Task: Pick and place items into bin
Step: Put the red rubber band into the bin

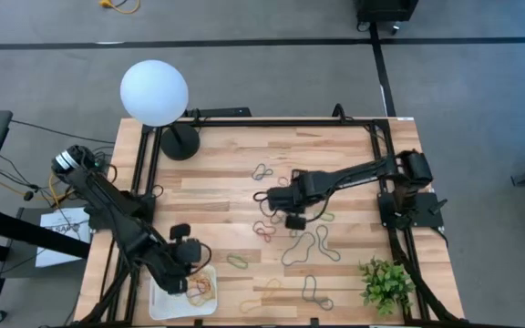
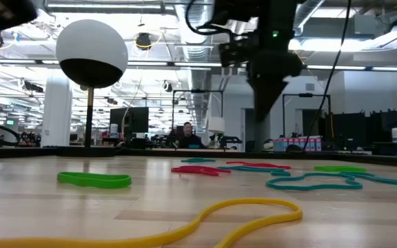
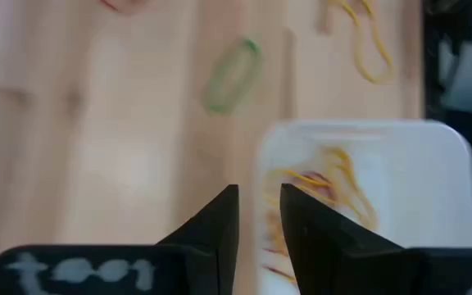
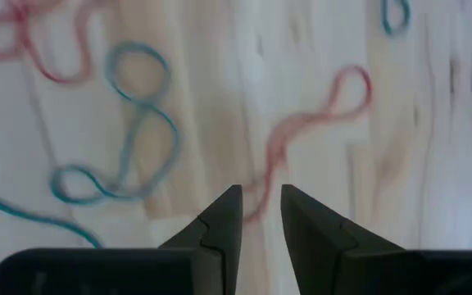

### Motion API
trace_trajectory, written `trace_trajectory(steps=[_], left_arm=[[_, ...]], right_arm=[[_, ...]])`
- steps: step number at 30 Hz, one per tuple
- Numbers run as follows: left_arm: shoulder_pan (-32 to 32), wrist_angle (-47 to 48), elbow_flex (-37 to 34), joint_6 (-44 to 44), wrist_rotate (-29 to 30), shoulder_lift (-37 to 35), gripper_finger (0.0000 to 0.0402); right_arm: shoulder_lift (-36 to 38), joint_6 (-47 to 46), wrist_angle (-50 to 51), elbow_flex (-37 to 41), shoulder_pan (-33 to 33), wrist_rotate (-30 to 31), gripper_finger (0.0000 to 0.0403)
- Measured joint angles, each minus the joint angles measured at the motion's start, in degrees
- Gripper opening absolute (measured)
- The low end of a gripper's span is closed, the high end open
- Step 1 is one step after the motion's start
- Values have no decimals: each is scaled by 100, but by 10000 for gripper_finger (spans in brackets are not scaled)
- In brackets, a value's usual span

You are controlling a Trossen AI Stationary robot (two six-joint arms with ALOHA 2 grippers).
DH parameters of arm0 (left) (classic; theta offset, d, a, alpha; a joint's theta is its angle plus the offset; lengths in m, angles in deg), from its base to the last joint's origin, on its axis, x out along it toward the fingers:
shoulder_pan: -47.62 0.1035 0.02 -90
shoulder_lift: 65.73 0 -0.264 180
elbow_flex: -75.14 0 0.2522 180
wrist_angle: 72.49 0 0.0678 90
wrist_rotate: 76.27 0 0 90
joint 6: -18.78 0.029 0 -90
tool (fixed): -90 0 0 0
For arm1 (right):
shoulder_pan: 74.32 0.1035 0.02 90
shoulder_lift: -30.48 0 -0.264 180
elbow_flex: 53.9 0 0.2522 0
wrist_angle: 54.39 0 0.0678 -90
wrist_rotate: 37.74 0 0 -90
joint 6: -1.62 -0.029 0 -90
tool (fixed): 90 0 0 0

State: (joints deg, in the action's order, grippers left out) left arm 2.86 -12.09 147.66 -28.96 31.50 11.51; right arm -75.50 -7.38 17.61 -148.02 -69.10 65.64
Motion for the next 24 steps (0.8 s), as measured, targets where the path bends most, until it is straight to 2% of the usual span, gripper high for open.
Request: trace_trajectory(steps=[4,7,14,24], left_arm=[[167,80,0,338,625,-354,81],[273,77,0,496,859,-510,81],[497,182,-2,763,912,-569,81],[706,255,-2,773,841,-567,81]], right_arm=[[59,28,-241,432,-400,-254,82],[-14,29,-440,727,-726,-580,82],[-23,270,-1163,1141,-1096,-1465,82],[-23,-19,-1383,1128,-1113,-1479,82]])
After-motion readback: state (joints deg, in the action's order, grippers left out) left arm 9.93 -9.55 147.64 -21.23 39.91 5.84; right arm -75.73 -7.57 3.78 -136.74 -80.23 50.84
